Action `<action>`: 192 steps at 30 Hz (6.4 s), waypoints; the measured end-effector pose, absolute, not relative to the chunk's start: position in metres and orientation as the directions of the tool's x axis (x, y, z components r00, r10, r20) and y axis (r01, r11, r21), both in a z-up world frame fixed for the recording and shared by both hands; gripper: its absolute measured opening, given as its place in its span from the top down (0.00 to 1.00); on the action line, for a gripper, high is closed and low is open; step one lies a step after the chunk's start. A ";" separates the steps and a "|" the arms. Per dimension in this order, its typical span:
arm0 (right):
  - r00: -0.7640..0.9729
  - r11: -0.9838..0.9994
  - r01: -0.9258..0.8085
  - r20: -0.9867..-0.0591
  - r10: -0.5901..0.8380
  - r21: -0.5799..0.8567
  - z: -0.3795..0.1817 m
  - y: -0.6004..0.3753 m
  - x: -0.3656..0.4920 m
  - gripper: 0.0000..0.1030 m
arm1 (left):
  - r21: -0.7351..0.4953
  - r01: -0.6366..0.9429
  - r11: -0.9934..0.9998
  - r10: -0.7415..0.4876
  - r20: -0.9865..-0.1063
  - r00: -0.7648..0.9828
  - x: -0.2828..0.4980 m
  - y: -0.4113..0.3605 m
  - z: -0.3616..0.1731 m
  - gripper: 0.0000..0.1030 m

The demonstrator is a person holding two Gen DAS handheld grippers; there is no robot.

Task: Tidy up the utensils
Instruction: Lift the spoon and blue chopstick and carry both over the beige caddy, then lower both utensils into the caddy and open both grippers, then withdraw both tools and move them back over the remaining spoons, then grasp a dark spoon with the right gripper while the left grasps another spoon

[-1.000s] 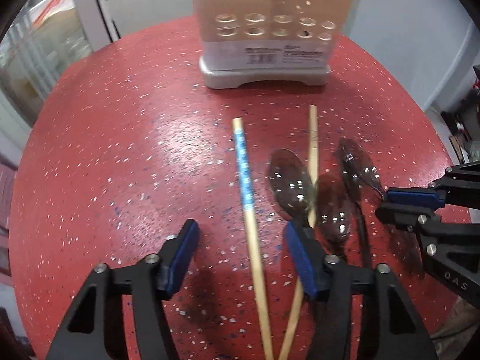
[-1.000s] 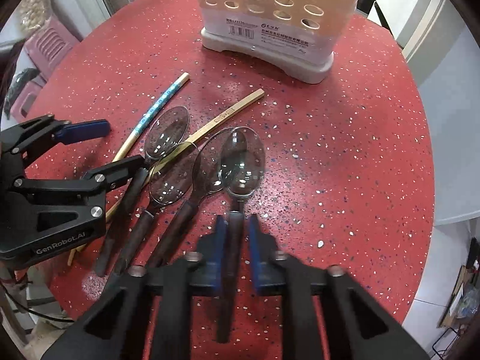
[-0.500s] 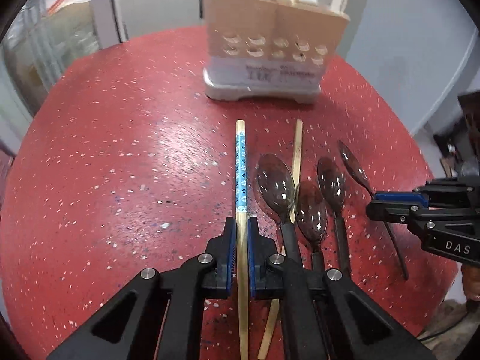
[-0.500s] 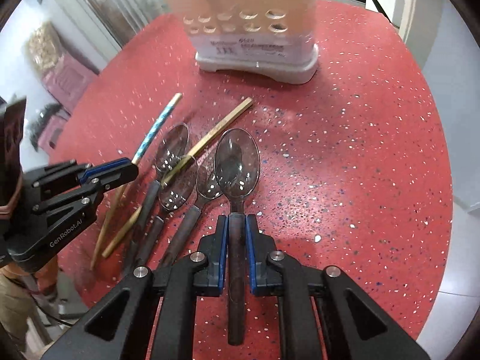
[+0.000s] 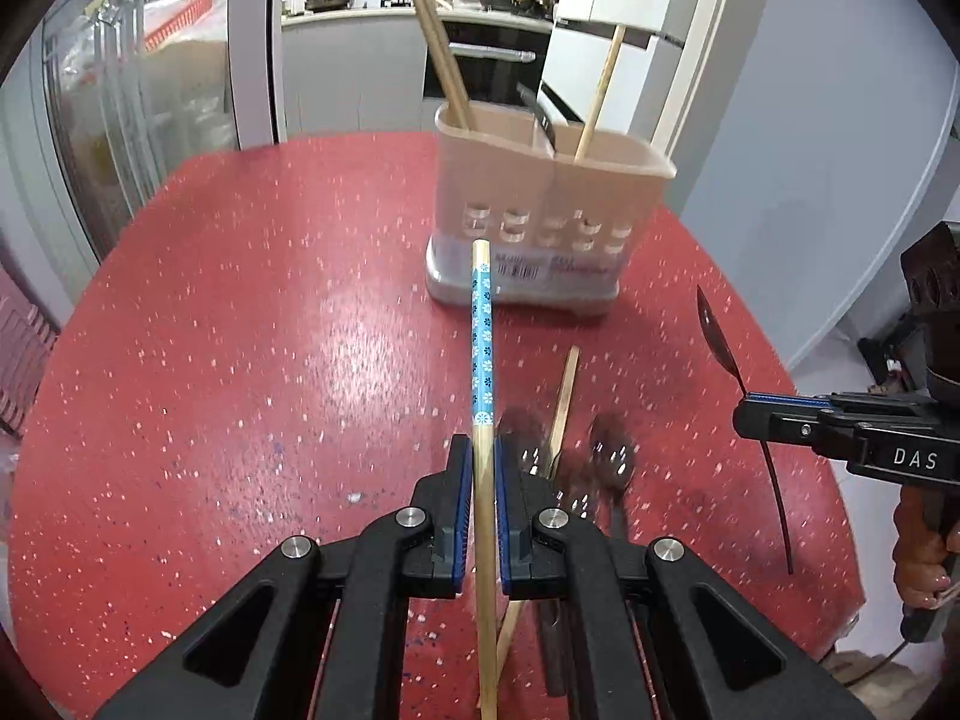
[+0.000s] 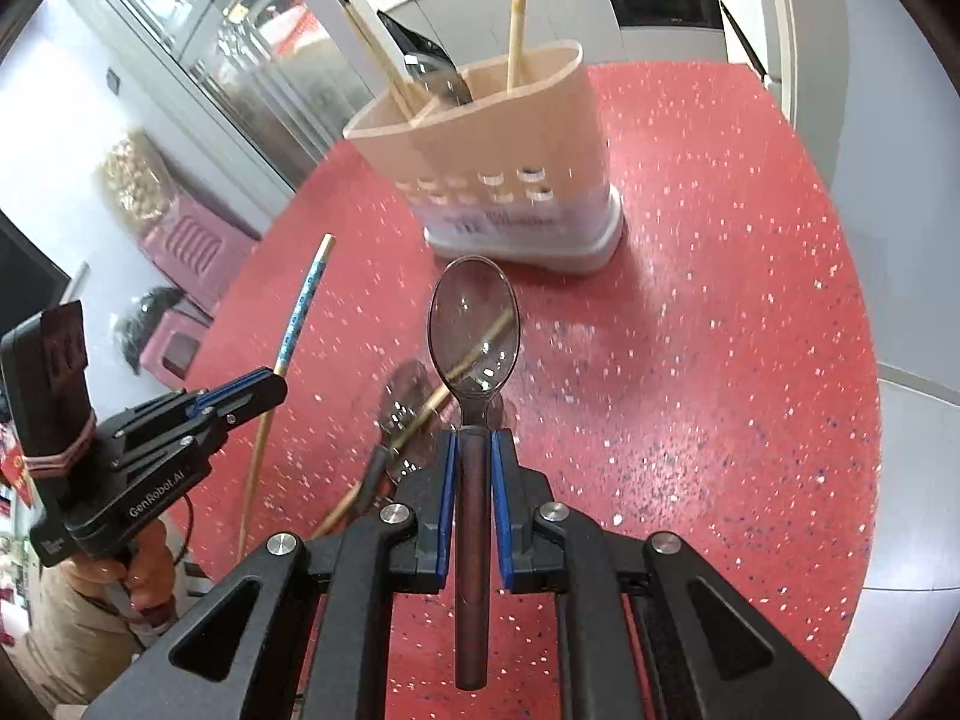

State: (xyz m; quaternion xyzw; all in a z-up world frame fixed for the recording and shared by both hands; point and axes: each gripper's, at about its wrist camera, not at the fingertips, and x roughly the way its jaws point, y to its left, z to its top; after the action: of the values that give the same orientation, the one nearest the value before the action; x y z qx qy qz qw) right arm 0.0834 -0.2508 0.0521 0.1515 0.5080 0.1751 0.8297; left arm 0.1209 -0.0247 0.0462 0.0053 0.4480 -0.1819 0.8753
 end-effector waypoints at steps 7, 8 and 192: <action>0.484 0.883 -0.155 -0.746 0.458 0.443 0.080 -0.257 0.095 0.88 | -0.186 0.299 0.936 -0.337 -0.719 0.607 0.127 -0.024 0.082 0.68; 0.495 0.884 -0.156 -0.739 0.457 0.441 0.084 -0.257 0.098 0.88 | -0.192 0.295 0.936 -0.341 -0.705 0.622 0.129 -0.024 0.089 0.68; 0.312 0.995 -0.095 -0.949 0.052 0.023 -0.011 -0.138 0.091 0.88 | -0.054 0.313 0.948 -0.209 -0.848 0.487 0.108 -0.026 -0.016 0.00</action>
State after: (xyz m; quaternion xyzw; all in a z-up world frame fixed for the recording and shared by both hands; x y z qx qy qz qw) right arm 0.0905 -0.1382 -0.0109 -0.0182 0.5847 0.0453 0.8098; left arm 0.1076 -0.0257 -0.0160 0.0536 0.4832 -0.1516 0.8606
